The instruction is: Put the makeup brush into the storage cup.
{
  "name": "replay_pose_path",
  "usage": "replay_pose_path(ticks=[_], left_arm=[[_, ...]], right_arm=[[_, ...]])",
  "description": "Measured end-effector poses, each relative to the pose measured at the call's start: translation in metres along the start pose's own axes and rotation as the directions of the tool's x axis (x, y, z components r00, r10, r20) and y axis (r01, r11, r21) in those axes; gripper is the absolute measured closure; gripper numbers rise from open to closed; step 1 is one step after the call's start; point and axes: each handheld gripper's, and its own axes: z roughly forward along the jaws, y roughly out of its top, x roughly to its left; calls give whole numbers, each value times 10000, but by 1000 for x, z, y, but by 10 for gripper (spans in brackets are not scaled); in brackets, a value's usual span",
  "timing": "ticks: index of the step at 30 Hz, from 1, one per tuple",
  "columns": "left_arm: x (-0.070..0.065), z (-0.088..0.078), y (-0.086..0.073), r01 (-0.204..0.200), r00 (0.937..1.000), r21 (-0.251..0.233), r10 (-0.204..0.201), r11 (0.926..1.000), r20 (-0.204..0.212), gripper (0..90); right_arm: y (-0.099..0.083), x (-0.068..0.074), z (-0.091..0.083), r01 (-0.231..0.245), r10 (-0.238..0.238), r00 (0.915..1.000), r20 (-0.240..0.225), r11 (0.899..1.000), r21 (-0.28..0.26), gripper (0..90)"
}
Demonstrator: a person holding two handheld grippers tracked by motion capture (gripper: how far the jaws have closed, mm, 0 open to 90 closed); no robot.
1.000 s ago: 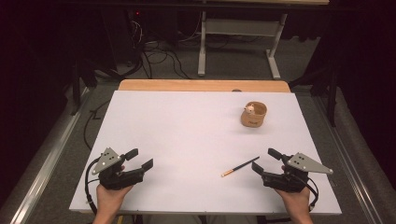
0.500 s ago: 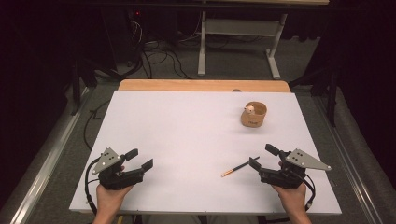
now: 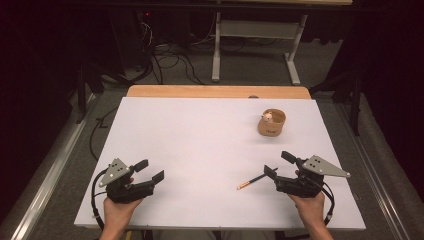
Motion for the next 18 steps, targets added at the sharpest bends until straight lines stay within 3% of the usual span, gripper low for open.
replay_pose_path(ticks=[18], left_arm=[[1, 0, 0, 50, 10000, -13, -50, 10000, 35, 271]], right_arm=[[7, -3, 11, -55, 55, 10000, 32, 10000, 31, 182]])
